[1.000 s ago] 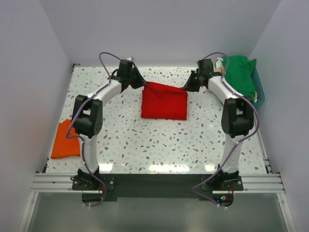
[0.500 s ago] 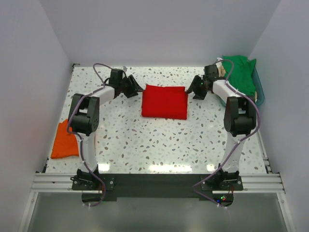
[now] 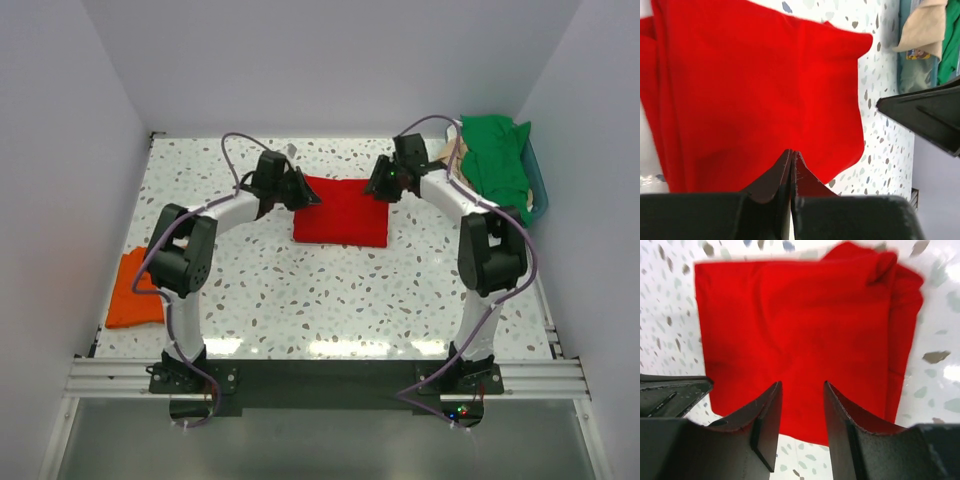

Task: Fold and stack the t-shirts
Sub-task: Fold the tshirt

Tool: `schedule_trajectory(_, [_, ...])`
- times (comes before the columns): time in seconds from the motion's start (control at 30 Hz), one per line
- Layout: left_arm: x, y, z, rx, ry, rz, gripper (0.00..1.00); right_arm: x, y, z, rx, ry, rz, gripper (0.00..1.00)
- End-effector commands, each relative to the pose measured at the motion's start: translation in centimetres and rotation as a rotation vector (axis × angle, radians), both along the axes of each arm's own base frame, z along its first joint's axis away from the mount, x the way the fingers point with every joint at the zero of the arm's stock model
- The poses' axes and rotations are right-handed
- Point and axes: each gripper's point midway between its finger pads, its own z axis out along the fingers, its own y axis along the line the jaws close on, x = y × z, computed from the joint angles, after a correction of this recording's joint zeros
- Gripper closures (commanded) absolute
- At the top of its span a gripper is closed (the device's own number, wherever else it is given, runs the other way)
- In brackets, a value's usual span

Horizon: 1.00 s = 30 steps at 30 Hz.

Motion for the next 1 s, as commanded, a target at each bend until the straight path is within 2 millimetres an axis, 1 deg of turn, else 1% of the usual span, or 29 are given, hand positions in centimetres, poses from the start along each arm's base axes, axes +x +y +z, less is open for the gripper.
schedule_trajectory(0.0, [-0.3,-0.6,-1.4,0.035,0.006,0.019,0.97,-1.4,0.8,-3.0,-0.002,0.04,0.008,0.58])
schedule_trajectory(0.03, [-1.2,-0.5,-2.7,0.05,0.04,0.023,0.99,-2.0,0.8,-3.8,0.002,0.054,0.008,0.59])
schedule_trajectory(0.07, [-1.6,-0.4,-3.1,0.054,0.049,0.028,1.0,-3.2,0.5,-5.2,-0.006,0.083,0.005,0.59])
schedule_trajectory(0.1, [-2.5,0.0,-4.5,0.068,0.08,0.036,1.0,-3.8,0.3,-5.9,-0.012,0.096,0.005,0.59])
schedule_trajectory(0.13, [-2.9,0.1,-5.0,0.068,0.095,0.046,1.0,-4.3,0.0,-6.5,-0.021,0.106,0.007,0.59])
schedule_trajectory(0.17, [-3.3,0.4,-5.5,0.073,0.105,0.057,1.0,-5.6,-0.4,-7.8,-0.032,0.143,0.006,0.59])
schedule_trajectory(0.2, [-3.7,0.4,-5.9,0.072,0.113,0.06,1.0,-6.1,-0.5,-8.0,-0.034,0.147,0.006,0.6])
schedule_trajectory(0.23, [-4.7,0.7,-6.9,0.077,0.132,0.067,1.0,-6.6,-0.7,-8.3,-0.037,0.154,0.008,0.6])
schedule_trajectory(0.27, [-5.1,0.8,-6.9,0.083,0.132,0.078,1.0,-7.6,-1.0,-9.3,-0.043,0.176,0.008,0.6])
schedule_trajectory(0.3, [-6.3,1.3,-8.0,0.1,0.156,0.082,1.0,-8.0,-1.1,-9.2,-0.043,0.175,0.006,0.6])
schedule_trajectory(0.37, [-7.0,1.6,-8.2,0.106,0.154,0.103,1.0,-9.0,-1.4,-9.7,-0.046,0.187,0.006,0.61])
schedule_trajectory(0.4, [-8.1,2.1,-9.1,0.116,0.177,0.107,1.0,-9.2,-1.4,-9.3,-0.043,0.179,0.005,0.61])
schedule_trajectory(0.43, [-8.3,2.1,-8.6,0.106,0.17,0.115,1.0,-9.5,-1.4,-9.2,-0.04,0.178,0.006,0.62])
schedule_trajectory(0.47, [-9.3,2.5,-9.3,0.12,0.185,0.12,1.0,-10.2,-1.6,-9.0,-0.041,0.174,0.008,0.62])
schedule_trajectory(0.5, [-9.6,2.7,-9.3,0.123,0.184,0.123,1.0,-10.7,-1.7,-9.4,-0.045,0.187,0.008,0.62])
schedule_trajectory(0.53, [-10.1,2.6,-9.2,0.123,0.19,0.125,1.0,-10.9,-1.9,-8.8,-0.046,0.17,0.013,0.62])
schedule_trajectory(0.57, [-10.3,2.7,-8.4,0.113,0.172,0.129,1.0,-11.9,-2.1,-9.1,-0.049,0.186,0.014,0.62])
schedule_trajectory(0.6, [-11.5,2.8,-8.8,0.123,0.182,0.125,1.0,-12.4,-2.3,-9.0,-0.051,0.184,0.013,0.62])
schedule_trajectory(0.63, [-11.9,2.7,-7.8,0.11,0.164,0.129,1.0,-13.2,-2.4,-8.7,-0.046,0.176,0.022,0.62])
schedule_trajectory(0.67, [-12.4,2.8,-7.6,0.113,0.159,0.135,1.0,-13.7,-2.5,-8.6,-0.045,0.176,0.025,0.62])
schedule_trajectory(0.7, [-13.8,2.9,-8.2,0.121,0.177,0.128,1.0,-14.1,-2.5,-8.4,-0.042,0.175,0.03,0.62])
schedule_trajectory(0.73, [-14.4,2.9,-8.0,0.119,0.176,0.126,1.0,-14.6,-2.6,-8.3,-0.043,0.171,0.041,0.62])
schedule_trajectory(0.77, [-14.8,2.8,-7.1,0.101,0.159,0.123,1.0,-15.3,-2.8,-7.9,-0.043,0.167,0.045,0.62])
schedule_trajectory(0.8, [-15.6,2.9,-7.2,0.098,0.168,0.118,1.0,-15.5,-3.0,-7.7,-0.05,0.163,0.045,0.62])
schedule_trajectory(0.83, [-15.7,2.8,-6.1,0.075,0.145,0.11,1.0,-16.0,-3.2,-7.6,-0.062,0.168,0.056,0.61])
schedule_trajectory(0.9, [-15.7,2.9,-5.1,0.082,0.124,0.098,0.99,-15.9,-3.1,-6.2,-0.06,0.136,0.073,0.61])
schedule_trajectory(0.93, [-15.3,2.9,-4.1,0.083,0.096,0.095,0.96,-15.4,-2.9,-5.2,-0.054,0.118,0.079,0.6])
schedule_trajectory(0.97, [-14.8,3.0,-3.6,0.094,0.078,0.093,0.89,-15.1,-2.8,-4.2,-0.046,0.094,0.082,0.59])
